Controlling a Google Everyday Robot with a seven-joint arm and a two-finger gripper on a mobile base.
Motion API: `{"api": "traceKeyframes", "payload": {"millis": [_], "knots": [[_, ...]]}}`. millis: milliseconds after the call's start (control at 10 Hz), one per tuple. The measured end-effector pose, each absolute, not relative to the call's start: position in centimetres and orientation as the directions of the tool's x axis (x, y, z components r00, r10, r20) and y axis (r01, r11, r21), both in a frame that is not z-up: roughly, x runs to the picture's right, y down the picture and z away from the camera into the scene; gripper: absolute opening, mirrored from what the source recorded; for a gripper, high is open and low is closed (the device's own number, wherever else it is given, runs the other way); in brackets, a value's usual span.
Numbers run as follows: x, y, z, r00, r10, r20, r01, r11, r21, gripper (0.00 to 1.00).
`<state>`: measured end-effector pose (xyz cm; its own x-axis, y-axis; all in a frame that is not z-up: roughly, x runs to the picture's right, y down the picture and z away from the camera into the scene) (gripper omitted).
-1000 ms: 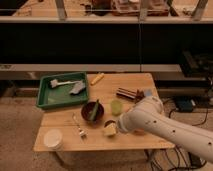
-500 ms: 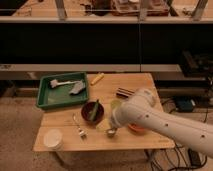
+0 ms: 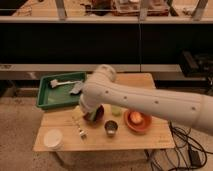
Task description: Place fork in paper cup
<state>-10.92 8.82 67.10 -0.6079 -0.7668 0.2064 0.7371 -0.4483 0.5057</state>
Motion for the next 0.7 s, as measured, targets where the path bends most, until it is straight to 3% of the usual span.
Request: {"api": "traceKeyframes", "payload": {"millis": [300, 700], "knots": [[-14.6, 8.6, 71.4, -0.654, -0.708, 0.267, 0.721, -0.477, 0.502, 0.78], [-14.8, 8.6, 72.0, -0.657, -0.701, 0.278, 0.723, -0.479, 0.498, 0.78]]}}
